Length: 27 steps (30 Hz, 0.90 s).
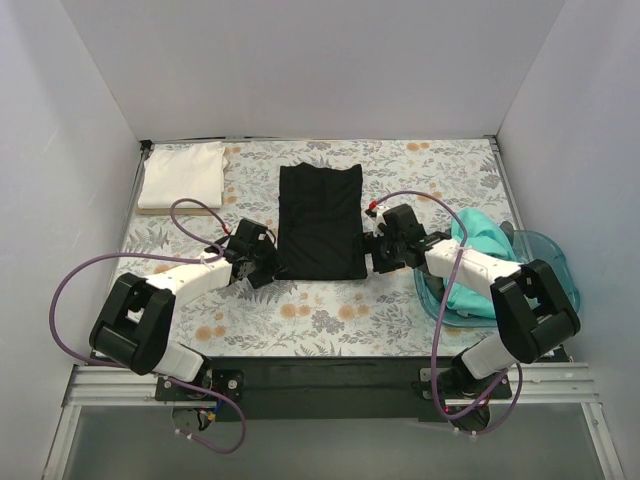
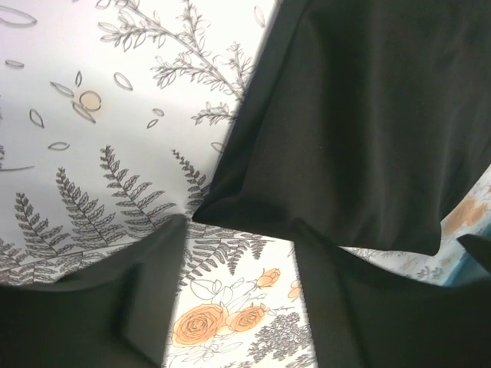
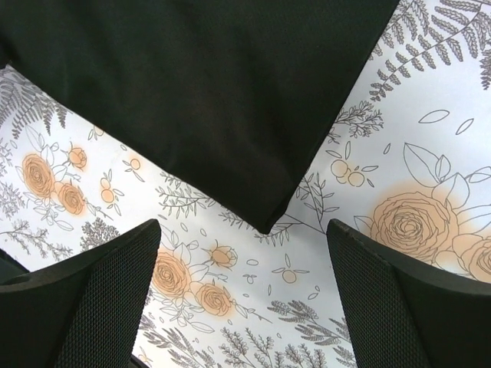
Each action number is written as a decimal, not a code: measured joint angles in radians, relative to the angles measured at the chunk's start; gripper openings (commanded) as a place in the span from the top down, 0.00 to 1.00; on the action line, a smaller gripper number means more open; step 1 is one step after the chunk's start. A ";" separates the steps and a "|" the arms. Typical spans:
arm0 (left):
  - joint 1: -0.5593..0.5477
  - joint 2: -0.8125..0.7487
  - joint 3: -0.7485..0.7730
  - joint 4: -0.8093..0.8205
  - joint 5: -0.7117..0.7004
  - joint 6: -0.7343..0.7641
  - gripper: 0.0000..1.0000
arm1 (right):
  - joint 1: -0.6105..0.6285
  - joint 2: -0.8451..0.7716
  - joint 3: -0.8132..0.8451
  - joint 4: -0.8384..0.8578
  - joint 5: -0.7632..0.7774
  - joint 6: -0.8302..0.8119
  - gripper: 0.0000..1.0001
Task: Fold and stack the t-shirts
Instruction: Fold the tshirt
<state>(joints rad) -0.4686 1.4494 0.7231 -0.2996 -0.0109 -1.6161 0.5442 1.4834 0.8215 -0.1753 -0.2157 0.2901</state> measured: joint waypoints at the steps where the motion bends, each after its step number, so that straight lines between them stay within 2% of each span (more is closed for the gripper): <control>1: 0.000 0.000 -0.007 0.002 0.004 -0.001 0.56 | 0.000 0.009 0.000 0.006 0.000 0.003 0.09; 2: 0.000 0.000 -0.012 0.002 0.010 -0.002 0.65 | 0.000 0.016 0.000 0.010 0.000 0.006 0.09; 4: 0.000 0.001 -0.022 0.010 0.022 -0.003 0.71 | 0.000 0.031 0.000 0.019 0.001 0.014 0.12; 6: 0.000 0.001 -0.034 0.016 0.034 -0.005 0.84 | 0.000 0.042 0.000 0.021 0.003 0.021 0.15; 8: 0.000 0.001 -0.053 0.025 0.040 -0.006 0.90 | 0.000 0.045 -0.001 0.022 0.005 0.026 0.21; 9: 0.000 0.001 -0.061 0.026 0.041 -0.006 1.00 | 0.000 0.045 -0.002 0.022 0.005 0.029 0.24; 16: 0.000 -0.002 -0.080 0.045 0.048 -0.012 1.00 | 0.000 0.067 -0.019 0.054 -0.012 0.047 0.47; 21: 0.000 -0.005 -0.095 0.073 0.051 -0.013 1.00 | 0.000 0.081 -0.040 0.065 -0.031 0.055 0.52; 24: 0.000 -0.013 -0.106 0.088 0.051 -0.014 1.00 | 0.000 0.085 -0.045 0.073 -0.037 0.058 0.61; 25: 0.000 -0.016 -0.109 0.092 0.050 -0.014 1.00 | 0.000 0.087 -0.046 0.074 -0.040 0.061 0.69; 27: 0.000 -0.024 -0.117 0.095 0.049 -0.014 1.00 | 0.000 0.094 -0.047 0.076 -0.043 0.064 0.78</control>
<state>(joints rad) -0.4686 1.4254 0.6060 -0.2043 0.0380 -1.6302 0.5438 1.5776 0.7750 -0.0998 -0.2584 0.3542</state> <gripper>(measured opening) 0.006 0.294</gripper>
